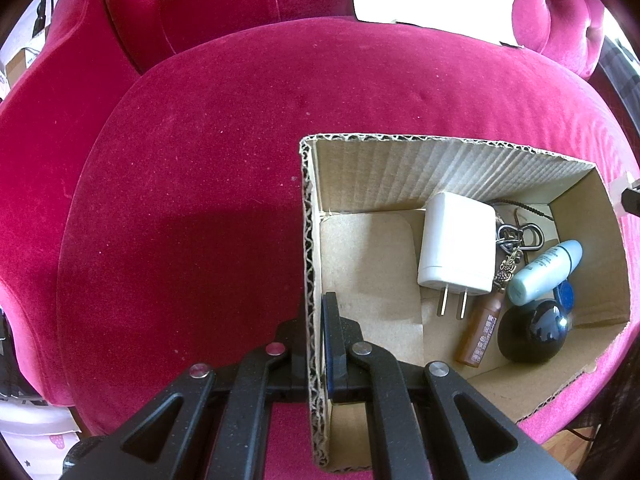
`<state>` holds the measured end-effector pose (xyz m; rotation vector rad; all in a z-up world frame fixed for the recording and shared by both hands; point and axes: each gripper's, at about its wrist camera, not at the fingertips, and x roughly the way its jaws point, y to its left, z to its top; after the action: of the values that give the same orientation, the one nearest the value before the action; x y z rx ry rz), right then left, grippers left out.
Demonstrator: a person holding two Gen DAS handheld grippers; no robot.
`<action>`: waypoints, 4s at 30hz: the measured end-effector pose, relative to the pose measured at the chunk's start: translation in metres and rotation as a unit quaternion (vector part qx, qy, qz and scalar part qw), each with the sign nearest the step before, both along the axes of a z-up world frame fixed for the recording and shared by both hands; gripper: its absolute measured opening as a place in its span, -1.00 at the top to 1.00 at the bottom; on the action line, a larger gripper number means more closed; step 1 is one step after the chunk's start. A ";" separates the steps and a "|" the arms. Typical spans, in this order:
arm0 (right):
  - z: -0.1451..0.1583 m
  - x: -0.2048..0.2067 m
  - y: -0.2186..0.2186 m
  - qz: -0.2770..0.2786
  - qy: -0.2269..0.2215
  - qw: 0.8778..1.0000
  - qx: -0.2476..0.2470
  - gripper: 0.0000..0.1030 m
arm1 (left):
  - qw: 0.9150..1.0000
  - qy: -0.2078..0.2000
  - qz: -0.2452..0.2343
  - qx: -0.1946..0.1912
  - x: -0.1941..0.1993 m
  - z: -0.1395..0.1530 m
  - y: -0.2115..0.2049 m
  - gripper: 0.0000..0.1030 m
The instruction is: Organize rigid objects
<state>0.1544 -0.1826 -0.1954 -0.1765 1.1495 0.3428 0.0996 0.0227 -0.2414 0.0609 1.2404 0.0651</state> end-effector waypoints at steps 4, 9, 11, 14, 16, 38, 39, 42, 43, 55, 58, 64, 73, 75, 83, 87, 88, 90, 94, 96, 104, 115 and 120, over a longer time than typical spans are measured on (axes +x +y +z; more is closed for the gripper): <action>0.012 -0.008 0.004 0.002 -0.005 1.000 -0.002 0.33 | 1.000 0.000 0.000 0.000 0.001 0.001 -0.001 0.93; 0.021 -0.011 0.011 0.010 -0.004 1.000 -0.001 0.33 | 1.000 -0.001 -0.001 0.001 0.001 0.001 -0.001 0.93; 0.026 -0.013 0.017 0.015 -0.005 1.000 0.000 0.33 | 1.000 -0.002 -0.002 0.002 0.001 0.002 -0.002 0.93; 0.030 -0.015 0.025 0.024 -0.006 1.000 0.001 0.33 | 1.000 -0.003 -0.003 0.002 0.001 0.002 -0.001 0.93; 0.032 -0.016 0.032 0.031 -0.006 1.000 0.001 0.33 | 1.000 -0.003 -0.003 0.001 0.001 0.002 -0.001 0.93; 0.029 -0.029 0.102 0.086 0.004 0.996 0.013 0.33 | 1.000 -0.004 0.002 -0.006 0.000 0.002 0.004 0.94; 0.027 -0.030 0.104 0.086 0.004 0.996 0.014 0.33 | 1.000 -0.004 0.002 -0.006 -0.001 0.002 0.004 0.94; 0.022 -0.029 0.110 0.085 0.009 0.996 0.016 0.33 | 1.000 -0.004 0.002 -0.006 -0.001 0.002 0.004 0.94; 0.020 -0.029 0.112 0.084 0.009 0.996 0.017 0.33 | 1.000 -0.004 0.002 -0.006 -0.001 0.002 0.004 0.94; -0.004 -0.024 0.129 0.066 0.018 0.997 0.018 0.33 | 1.000 -0.005 0.004 -0.008 -0.001 0.001 0.006 0.94; -0.008 -0.021 0.130 0.063 0.022 0.998 0.018 0.33 | 1.000 -0.004 0.005 -0.009 -0.001 0.001 0.006 0.93; -0.008 -0.020 0.132 0.061 0.020 0.998 0.019 0.32 | 1.000 -0.005 0.005 -0.008 -0.001 0.001 0.006 0.93; 0.004 -0.027 0.127 0.052 -0.005 0.999 0.012 -0.67 | 1.000 -0.004 0.005 -0.008 0.000 0.001 0.006 0.93; 0.006 -0.027 0.125 0.048 -0.008 0.999 0.010 -0.99 | 1.000 -0.004 0.004 -0.007 0.000 0.001 0.005 0.93; -0.001 -0.026 0.117 0.031 0.010 0.999 0.000 -0.99 | 1.000 -0.003 0.005 -0.009 0.000 0.000 0.005 0.93; -0.002 -0.025 0.113 0.025 0.011 1.000 -0.003 -0.99 | 1.000 -0.003 0.005 -0.009 0.000 -0.001 0.006 0.93; -0.002 -0.025 0.112 0.023 0.013 1.000 0.000 -0.99 | 1.000 -0.003 0.005 -0.009 0.000 -0.001 0.006 0.93; -0.002 -0.024 0.110 0.016 0.018 1.000 0.003 -0.99 | 1.000 -0.003 0.005 -0.009 0.000 -0.001 0.006 0.93; -0.001 -0.023 0.105 0.000 0.029 0.999 0.014 -0.99 | 1.000 0.001 0.007 -0.009 0.002 -0.001 0.006 0.93; 0.001 -0.023 0.102 -0.003 0.027 0.999 0.016 -0.99 | 1.000 0.003 0.006 -0.006 0.004 0.000 0.005 0.92; 0.010 -0.025 0.092 -0.018 0.018 1.000 0.017 -1.00 | 1.000 -0.010 -0.001 0.008 0.009 0.016 -0.006 -0.63; 0.035 -0.040 0.078 -0.037 0.003 0.999 0.021 -1.00 | 0.999 -0.036 -0.010 0.016 -0.002 0.052 -0.030 -1.00; 0.055 -0.052 0.073 -0.038 -0.005 0.999 0.023 -1.00 | 0.999 -0.044 -0.022 0.010 -0.017 0.071 -0.044 -1.00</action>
<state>0.1020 -0.1098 -0.1407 -0.0933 1.1340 0.3004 0.0823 -0.0216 -0.1701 0.1013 1.1509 0.0422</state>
